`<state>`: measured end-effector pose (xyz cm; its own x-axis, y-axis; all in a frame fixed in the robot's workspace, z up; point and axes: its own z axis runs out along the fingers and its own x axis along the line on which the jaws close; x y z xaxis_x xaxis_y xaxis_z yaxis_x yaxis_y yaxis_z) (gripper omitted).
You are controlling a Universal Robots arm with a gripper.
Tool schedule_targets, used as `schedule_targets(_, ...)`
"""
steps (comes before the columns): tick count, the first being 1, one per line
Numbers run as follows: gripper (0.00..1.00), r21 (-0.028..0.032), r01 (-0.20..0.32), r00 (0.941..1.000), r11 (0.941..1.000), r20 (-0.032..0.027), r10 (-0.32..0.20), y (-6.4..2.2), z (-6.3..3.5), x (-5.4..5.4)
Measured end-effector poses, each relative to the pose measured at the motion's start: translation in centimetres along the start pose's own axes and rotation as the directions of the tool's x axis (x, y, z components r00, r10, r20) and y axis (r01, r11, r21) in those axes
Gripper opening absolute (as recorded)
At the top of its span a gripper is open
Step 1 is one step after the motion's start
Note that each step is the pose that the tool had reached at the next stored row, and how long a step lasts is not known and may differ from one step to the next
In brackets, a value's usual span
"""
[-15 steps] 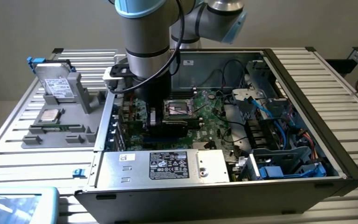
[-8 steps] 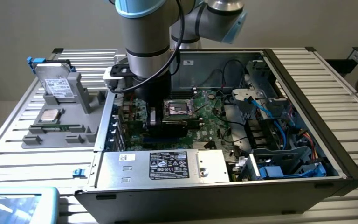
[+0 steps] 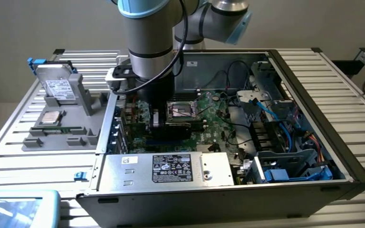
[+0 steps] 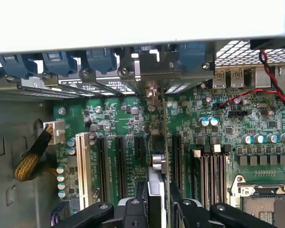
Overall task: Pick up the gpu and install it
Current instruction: 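Insert the gpu into the slot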
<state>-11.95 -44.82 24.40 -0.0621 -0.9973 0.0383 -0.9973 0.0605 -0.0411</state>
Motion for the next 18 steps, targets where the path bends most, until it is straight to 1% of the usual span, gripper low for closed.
schedule_targets(4,0.29,0.0001,0.000,1.0000,1.0000,-0.0010,0.000,0.01,0.03,-0.01)
schedule_targets(8,0.29,0.0002,0.000,1.0000,1.0000,-0.0047,0.000,0.02,0.13,-0.01)
schedule_targets(18,0.29,0.0003,0.000,1.0000,1.0000,-0.0047,0.000,0.05,0.16,-0.08)
